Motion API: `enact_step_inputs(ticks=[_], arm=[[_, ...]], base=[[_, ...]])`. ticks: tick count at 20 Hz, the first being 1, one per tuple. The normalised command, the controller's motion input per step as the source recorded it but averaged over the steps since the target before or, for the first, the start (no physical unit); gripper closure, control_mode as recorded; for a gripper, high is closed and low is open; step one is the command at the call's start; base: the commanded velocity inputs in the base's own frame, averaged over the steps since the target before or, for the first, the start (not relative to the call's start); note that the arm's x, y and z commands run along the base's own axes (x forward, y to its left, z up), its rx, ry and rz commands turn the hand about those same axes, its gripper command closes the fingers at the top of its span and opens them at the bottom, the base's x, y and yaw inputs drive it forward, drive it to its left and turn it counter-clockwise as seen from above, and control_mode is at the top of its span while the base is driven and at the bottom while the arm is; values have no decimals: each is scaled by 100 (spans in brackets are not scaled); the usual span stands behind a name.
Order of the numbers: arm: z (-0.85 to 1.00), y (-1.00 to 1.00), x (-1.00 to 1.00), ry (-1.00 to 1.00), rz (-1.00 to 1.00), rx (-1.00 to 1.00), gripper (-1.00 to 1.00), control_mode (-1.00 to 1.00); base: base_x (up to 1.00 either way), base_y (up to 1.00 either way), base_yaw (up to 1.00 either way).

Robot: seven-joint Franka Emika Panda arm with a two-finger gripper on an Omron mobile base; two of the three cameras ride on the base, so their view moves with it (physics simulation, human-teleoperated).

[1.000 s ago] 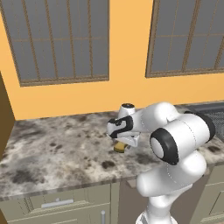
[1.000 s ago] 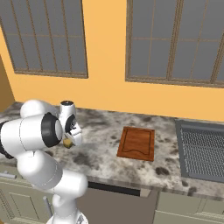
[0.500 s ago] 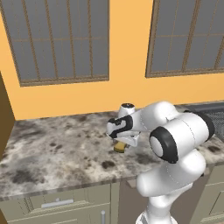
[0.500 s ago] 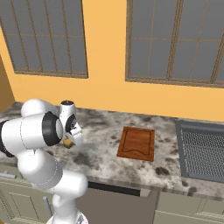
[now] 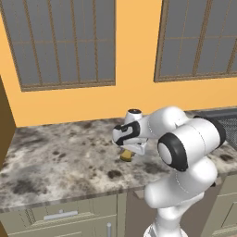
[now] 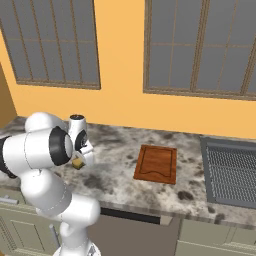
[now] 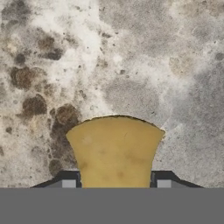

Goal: Pick up the sponge from the counter and clean the cutting board by briefly scrubbing or pressing down on the cutting board. Once finished, release the sponge.

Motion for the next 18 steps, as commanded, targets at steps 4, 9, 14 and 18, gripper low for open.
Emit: enact_step_inputs(ticks=[4,9,14,18], arm=[[-4,0,-1,1,0,0,100,-100],[25,-36,-8,0,0,1,100,-100],[21,-79,0,0,0,0,100,-100],[18,-94,0,0,0,0,100,-100]], base=[[0,0,0],[0,0,0],[0,0,0],[0,0,0]])
